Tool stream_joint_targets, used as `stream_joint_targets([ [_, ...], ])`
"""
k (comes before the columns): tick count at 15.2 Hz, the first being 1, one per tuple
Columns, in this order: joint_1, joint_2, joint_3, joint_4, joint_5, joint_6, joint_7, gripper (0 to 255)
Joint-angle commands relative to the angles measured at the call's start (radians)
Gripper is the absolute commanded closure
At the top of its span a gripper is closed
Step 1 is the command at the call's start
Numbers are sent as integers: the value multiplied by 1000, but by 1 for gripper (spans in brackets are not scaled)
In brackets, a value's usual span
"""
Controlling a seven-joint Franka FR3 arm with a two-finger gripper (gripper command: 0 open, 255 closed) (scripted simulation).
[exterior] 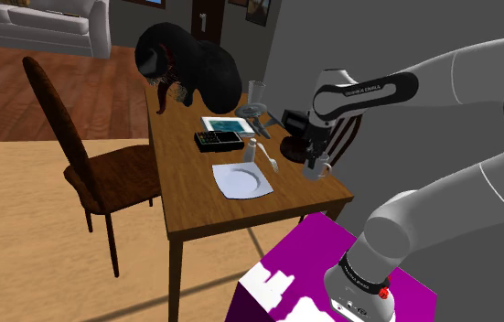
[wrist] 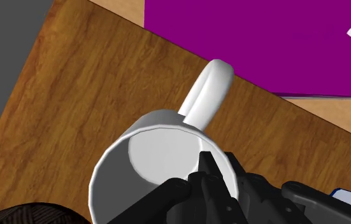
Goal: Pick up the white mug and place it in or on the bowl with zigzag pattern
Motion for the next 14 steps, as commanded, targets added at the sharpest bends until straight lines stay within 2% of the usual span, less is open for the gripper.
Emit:
stream_joint_targets([
  [1,1,-11,3,17,2,-29,-1,255],
  [14,4,-68,23,151,15,-219,-13,255],
])
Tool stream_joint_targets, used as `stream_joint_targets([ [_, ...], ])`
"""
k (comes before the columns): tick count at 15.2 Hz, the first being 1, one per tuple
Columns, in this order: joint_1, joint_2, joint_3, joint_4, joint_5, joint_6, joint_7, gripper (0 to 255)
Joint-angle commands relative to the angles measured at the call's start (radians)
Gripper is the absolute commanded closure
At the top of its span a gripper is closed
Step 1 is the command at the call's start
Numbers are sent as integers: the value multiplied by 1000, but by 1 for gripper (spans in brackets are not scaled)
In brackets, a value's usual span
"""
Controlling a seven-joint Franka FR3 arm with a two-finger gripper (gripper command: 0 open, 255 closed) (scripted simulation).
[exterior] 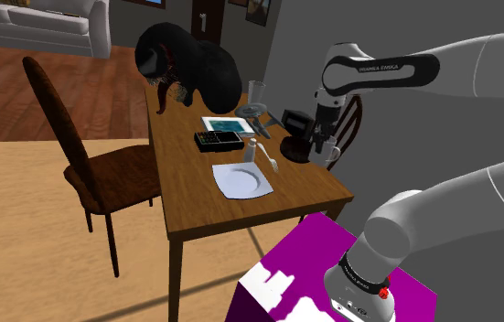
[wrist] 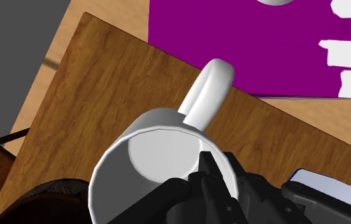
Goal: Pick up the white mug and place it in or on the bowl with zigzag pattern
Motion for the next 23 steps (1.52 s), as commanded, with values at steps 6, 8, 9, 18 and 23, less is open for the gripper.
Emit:
stream_joint_targets([
  [6,2,29,-3,104,6,-73,-19,255],
  [8,1,106,-24,178,8,-68,-47,255],
  [9,0,145,-35,217,11,-66,-61,255],
  [18,-21,500,-112,619,78,-109,-201,255],
  [23,-27,529,-116,601,85,-62,-207,255],
])
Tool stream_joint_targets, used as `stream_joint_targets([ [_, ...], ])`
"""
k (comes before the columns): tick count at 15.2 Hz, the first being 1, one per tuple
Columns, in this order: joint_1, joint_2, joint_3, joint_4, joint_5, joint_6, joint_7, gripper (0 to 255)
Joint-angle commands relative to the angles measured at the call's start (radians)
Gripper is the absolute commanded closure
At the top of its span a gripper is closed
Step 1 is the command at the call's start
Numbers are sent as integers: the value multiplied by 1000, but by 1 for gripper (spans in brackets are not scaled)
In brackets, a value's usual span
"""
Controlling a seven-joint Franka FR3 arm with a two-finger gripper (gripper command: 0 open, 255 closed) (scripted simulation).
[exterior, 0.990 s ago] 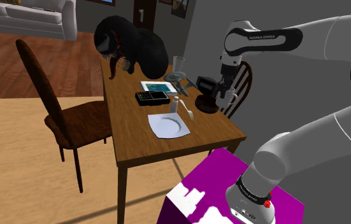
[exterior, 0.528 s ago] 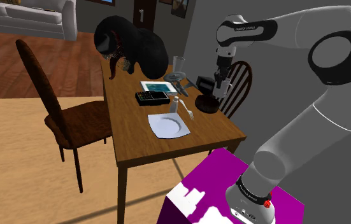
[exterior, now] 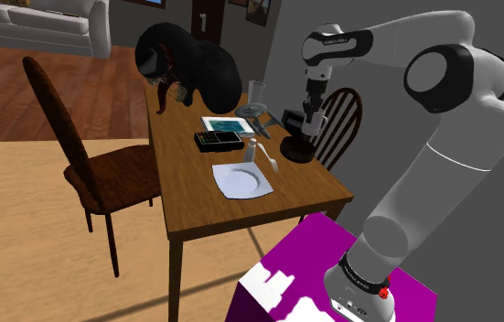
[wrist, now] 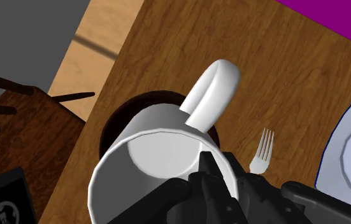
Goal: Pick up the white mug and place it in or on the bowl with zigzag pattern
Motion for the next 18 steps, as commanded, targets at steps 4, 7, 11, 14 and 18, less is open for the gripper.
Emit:
stream_joint_targets([
  [4,-1,9,-1,-55,2,64,3,255],
  [7,-2,17,-2,-87,3,103,5,255],
  [11,-3,30,-2,-126,6,155,7,255],
  [14,-4,41,-3,-151,8,191,7,255],
  [18,-4,41,-3,-151,8,191,7,255],
])
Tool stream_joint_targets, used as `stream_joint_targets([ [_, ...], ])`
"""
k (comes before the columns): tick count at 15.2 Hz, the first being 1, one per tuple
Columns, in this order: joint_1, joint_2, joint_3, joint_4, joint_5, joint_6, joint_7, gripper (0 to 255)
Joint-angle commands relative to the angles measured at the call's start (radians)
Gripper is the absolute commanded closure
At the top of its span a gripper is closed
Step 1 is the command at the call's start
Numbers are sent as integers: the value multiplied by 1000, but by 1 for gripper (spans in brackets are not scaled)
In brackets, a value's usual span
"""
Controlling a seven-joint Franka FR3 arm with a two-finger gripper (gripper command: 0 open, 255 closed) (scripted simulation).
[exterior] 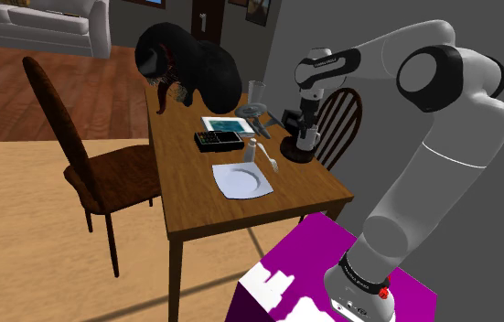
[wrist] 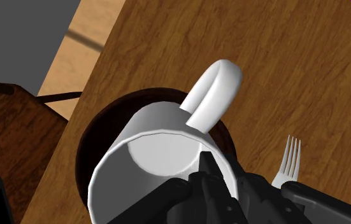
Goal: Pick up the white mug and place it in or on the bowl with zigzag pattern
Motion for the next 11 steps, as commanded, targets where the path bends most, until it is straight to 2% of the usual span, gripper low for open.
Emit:
stream_joint_targets([
  [1,0,0,0,0,0,1,0,255],
  [3,0,0,0,0,0,1,0,255],
  [4,0,0,0,0,0,1,0,0],
  [9,0,0,0,0,0,1,0,0],
  [11,3,-7,3,59,0,-66,0,0],
])
